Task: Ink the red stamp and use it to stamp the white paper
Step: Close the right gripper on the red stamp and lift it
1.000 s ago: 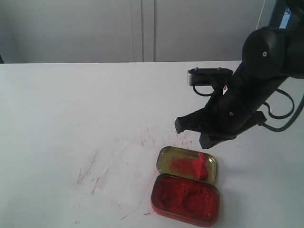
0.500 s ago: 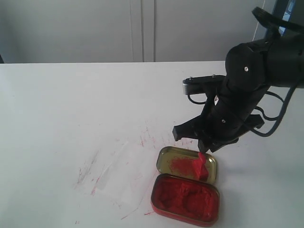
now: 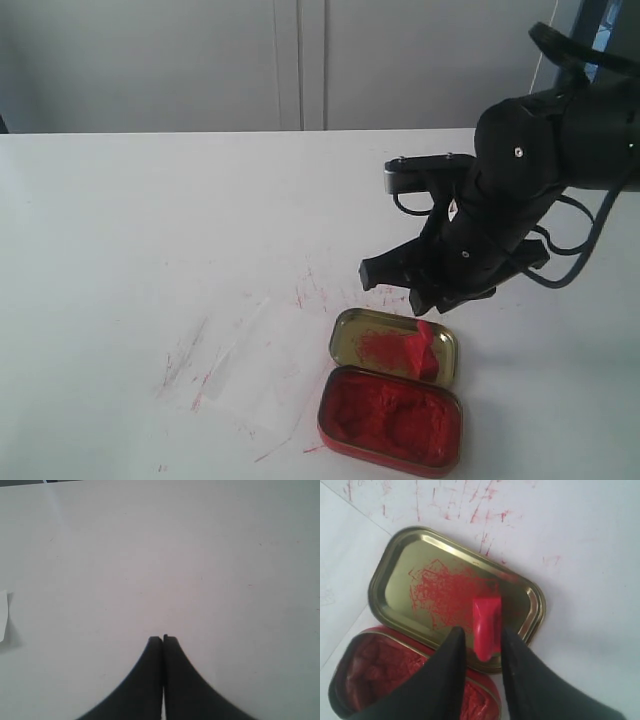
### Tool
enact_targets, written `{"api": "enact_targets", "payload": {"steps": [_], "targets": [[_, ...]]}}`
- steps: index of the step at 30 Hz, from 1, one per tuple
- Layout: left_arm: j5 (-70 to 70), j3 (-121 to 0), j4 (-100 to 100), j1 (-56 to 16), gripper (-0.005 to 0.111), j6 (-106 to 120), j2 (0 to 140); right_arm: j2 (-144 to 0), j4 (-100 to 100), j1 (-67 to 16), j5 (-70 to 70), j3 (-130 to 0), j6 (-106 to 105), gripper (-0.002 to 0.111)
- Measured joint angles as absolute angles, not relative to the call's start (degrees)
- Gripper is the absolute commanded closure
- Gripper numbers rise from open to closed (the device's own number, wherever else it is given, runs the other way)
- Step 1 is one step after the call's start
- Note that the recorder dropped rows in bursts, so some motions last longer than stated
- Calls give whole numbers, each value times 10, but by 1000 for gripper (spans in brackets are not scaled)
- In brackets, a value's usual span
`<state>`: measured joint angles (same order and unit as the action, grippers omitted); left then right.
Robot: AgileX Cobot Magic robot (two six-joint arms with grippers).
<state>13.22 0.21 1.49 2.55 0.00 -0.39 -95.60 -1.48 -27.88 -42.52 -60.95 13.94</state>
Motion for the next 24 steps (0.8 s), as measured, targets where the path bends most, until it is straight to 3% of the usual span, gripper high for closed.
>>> {"api": "enact_targets", "payload": {"steps": [24], "targets": [[132, 2, 15, 25, 107, 0, -4, -1048, -29, -279, -410, -608, 140, 83]]}}
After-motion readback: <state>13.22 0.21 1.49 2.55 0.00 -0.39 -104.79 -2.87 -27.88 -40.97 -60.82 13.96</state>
